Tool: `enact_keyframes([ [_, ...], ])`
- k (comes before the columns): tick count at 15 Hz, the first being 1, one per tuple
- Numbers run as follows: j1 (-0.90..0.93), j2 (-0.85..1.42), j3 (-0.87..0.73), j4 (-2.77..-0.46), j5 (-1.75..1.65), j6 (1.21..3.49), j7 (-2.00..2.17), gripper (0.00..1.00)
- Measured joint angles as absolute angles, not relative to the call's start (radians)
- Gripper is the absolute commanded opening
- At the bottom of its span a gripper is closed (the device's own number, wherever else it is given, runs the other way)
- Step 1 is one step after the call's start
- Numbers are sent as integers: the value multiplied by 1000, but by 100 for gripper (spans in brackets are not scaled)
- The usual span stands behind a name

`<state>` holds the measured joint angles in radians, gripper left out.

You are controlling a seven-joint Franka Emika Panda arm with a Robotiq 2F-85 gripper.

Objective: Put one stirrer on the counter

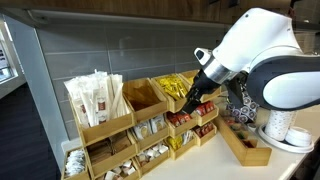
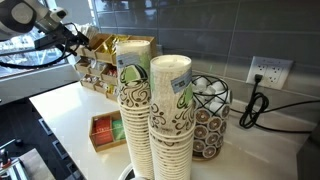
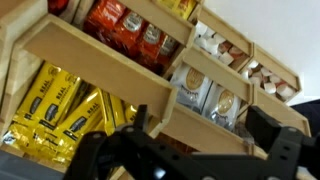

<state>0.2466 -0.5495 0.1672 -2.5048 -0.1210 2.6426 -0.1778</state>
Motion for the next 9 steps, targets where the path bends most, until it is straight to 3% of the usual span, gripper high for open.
enact_keyframes([
  [5,281,-438,177,-2470,-110,2886,-162,100],
  [9,293,-379,181,-2437,-110,2925,-162,100],
])
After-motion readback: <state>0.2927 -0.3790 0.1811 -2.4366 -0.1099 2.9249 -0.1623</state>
